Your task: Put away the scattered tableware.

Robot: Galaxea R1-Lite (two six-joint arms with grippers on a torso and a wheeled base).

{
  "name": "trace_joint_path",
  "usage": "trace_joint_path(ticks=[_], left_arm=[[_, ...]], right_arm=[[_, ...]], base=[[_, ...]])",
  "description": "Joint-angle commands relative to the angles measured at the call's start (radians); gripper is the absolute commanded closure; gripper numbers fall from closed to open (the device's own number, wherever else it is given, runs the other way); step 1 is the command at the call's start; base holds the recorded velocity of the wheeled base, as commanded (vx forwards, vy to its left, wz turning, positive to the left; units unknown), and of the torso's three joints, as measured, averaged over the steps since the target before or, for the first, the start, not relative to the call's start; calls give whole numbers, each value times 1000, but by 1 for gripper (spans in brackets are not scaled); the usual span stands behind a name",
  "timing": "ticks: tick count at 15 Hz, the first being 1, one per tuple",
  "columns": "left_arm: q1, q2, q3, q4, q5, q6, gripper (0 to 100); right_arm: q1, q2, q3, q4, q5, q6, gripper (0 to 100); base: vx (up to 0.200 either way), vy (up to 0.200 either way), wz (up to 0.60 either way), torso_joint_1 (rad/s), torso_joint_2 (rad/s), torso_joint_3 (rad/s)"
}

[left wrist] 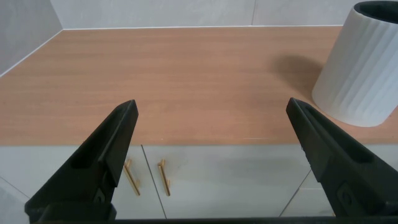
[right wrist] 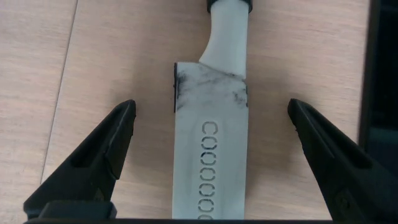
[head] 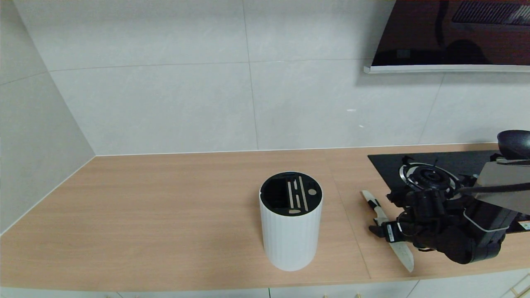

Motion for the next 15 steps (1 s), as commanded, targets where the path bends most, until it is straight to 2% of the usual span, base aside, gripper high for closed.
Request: trace_joint_path(ticks=[1,2,10,15], left_arm=[[0,0,0,0,0,-1,0],[0,0,0,0,0,-1,0],[0,0,0,0,0,-1,0],[0,0,0,0,0,2,0]], right_arm=[[0,7,-5,0,-5,0,0],[0,13,-9,-8,-6,1,100],[2,13,-8,-22,-23,0,100],[6,-113,19,-20,-49,4,100]], base=[[0,0,0,0,0,0],[0,0,0,0,0,0],[0,0,0,0,0,0],[0,0,0,0,0,0]])
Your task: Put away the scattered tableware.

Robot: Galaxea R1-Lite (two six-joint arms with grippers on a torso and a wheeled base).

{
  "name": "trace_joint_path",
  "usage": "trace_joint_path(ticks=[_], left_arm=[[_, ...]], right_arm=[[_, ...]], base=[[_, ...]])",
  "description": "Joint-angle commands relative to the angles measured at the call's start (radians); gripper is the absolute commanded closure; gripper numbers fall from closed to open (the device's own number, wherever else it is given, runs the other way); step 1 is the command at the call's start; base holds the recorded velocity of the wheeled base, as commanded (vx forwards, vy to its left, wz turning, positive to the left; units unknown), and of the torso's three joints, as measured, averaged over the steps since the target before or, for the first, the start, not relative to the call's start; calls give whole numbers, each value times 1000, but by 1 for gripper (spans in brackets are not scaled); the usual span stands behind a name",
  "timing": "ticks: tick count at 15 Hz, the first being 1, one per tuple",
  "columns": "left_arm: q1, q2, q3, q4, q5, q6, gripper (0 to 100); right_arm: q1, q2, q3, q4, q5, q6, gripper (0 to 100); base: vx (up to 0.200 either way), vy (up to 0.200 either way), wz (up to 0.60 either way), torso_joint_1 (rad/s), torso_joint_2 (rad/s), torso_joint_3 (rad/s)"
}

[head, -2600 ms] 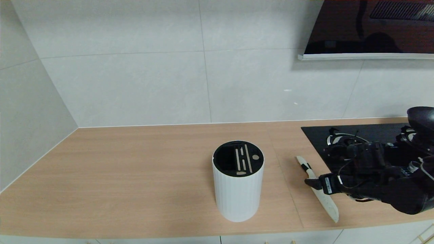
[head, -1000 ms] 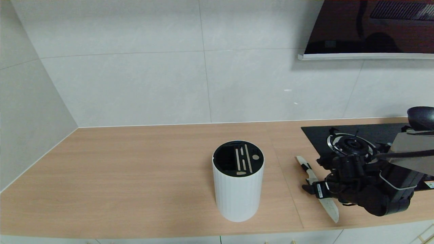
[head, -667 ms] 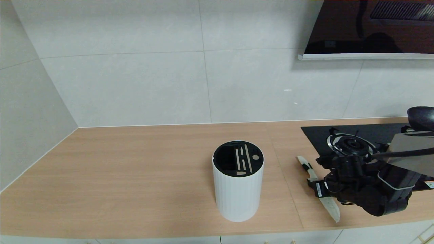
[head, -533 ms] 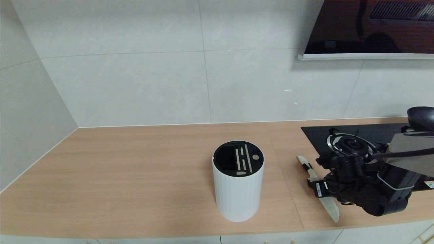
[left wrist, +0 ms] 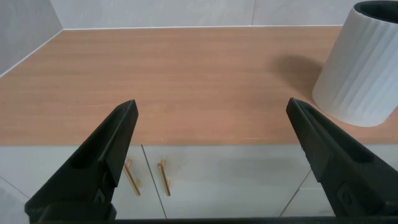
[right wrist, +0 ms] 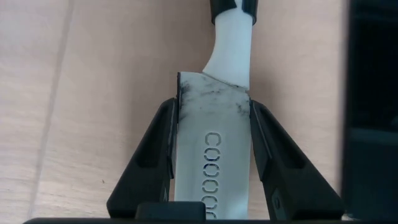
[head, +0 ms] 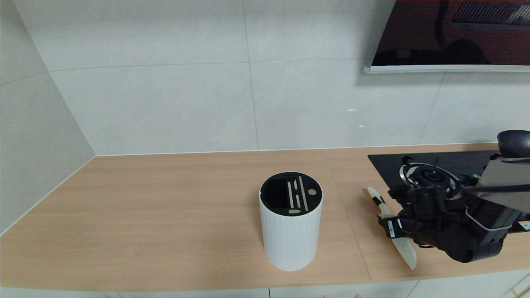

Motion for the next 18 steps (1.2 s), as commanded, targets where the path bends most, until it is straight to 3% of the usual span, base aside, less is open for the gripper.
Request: trace_joint_path(ticks=[1,6,12,14,18], left_arm=[[0,0,0,0,0,4,0],[0,0,0,0,0,-4,0],[0,0,0,-2,-1,16,0],[0,0,-52,-2,-9,15,0],[-12,160,-270,96,-216,15,0]], right_arm=[[9,-141,27,0,-1,2,100],[44,-336,91,5,-3,2,100],[109,-532,128,8,-35,3,100],[142,-597,139,14,-67,3,100],[190,-649,50,115,-69,3,100]], base=[[0,0,0,0,0,0],[0,0,0,0,0,0],[0,0,0,0,0,0],[0,0,0,0,0,0],[0,0,0,0,0,0]])
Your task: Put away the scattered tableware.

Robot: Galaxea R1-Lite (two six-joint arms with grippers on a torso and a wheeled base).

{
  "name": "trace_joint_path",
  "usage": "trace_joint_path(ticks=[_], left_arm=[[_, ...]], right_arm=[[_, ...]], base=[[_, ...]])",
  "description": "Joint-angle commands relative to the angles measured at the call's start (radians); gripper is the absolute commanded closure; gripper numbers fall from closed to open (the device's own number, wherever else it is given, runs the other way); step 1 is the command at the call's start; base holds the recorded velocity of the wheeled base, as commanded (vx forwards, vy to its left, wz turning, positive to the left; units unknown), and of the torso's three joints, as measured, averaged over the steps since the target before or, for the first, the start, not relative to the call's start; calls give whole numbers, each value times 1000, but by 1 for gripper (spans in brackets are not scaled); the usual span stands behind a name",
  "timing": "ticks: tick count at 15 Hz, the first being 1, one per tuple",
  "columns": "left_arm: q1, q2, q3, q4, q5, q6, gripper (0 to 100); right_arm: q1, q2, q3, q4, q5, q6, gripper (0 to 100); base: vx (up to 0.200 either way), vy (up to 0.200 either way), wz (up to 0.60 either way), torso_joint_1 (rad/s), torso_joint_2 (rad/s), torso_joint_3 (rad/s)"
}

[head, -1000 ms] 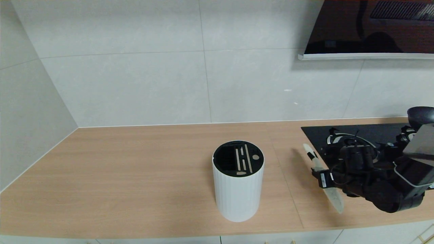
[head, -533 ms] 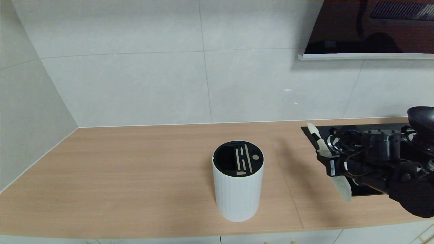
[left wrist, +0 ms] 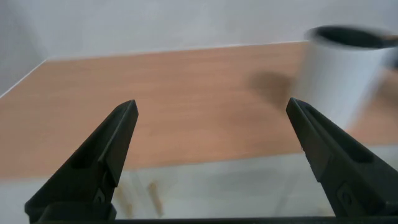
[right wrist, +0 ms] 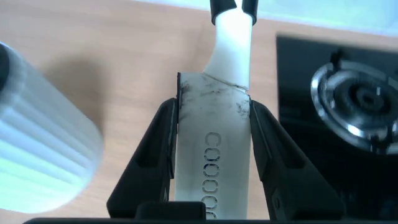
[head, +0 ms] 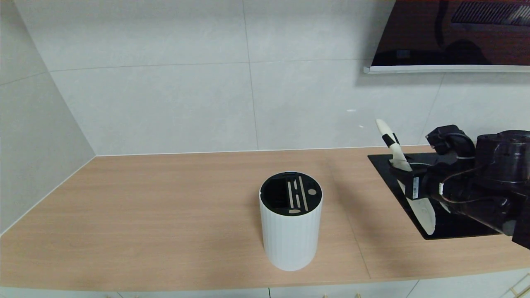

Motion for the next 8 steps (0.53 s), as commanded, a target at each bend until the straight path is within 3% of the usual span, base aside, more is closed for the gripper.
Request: trace_joint_path(ticks=[1,5,8], left_arm=[[-5,244,-157,28,-139,0,0],[-29,678,-342,12,-370,14,0],[-148,949,-414,-117,-392,-3,0]], right_arm=[[40,-42,-78,47,1,0,100],[92,-36,-124,53,4,0,100],[129,-22,-177,58,7,0,100]], base=[[0,0,0,0,0,0],[0,0,0,0,0,0],[0,0,0,0,0,0]])
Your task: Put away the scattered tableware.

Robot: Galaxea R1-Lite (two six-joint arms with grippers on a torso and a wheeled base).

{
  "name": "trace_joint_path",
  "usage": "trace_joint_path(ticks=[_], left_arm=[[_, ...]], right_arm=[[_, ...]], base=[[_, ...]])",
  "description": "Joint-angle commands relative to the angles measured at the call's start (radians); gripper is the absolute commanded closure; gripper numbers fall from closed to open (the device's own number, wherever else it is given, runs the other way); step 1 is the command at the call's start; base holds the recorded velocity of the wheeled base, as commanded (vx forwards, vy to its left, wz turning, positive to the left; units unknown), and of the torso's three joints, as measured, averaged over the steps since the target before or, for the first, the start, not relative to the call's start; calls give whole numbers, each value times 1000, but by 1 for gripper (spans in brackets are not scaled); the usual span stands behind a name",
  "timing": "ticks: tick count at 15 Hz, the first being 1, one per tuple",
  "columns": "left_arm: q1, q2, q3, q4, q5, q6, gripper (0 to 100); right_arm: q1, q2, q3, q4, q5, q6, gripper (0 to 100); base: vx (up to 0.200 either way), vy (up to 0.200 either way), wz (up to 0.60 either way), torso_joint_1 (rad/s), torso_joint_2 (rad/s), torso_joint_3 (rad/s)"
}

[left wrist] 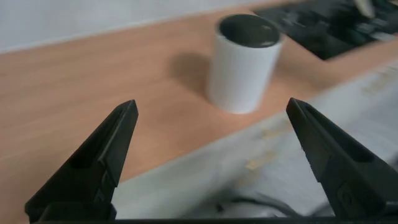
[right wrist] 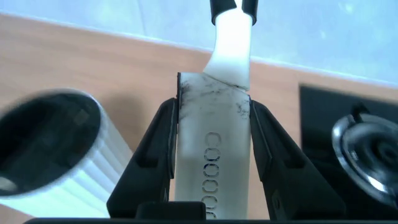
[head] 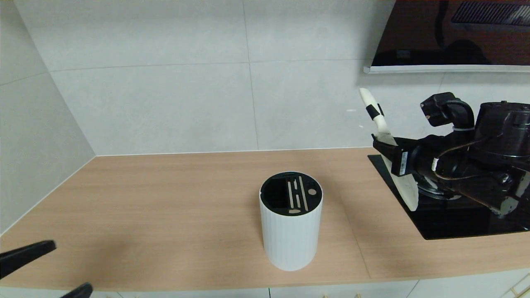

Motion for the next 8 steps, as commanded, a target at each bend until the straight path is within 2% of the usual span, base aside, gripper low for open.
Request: trace_joint_path(ticks=[1,2,4,5,6,8], left_arm=[[-146,401,-99,-158,-53,-27,0],[-207,463,-98,-226,-52,-56,0],[-312,568,-107,-370,-52,-149,0],[-332,595,-113,-408,-50,-171,0],[-379,666,-129,-503,-41,-221,0],[-424,713,-130,-572,-39,-281,0]], right_arm=[[34,18,-36,0,2,0,100],[45,32,-53,0,2,0,100],[84,56,-82,2,2,0,100],[96,61,-79,0,2,0,100],[136,55,-59,0,1,3,100],[171,46,-50,8,1,12,100]], base=[[0,0,0,0,0,0],[0,0,0,0,0,0],[0,0,0,0,0,0],[0,0,0,0,0,0],[0,0,0,0,0,0],[0,0,0,0,0,0]])
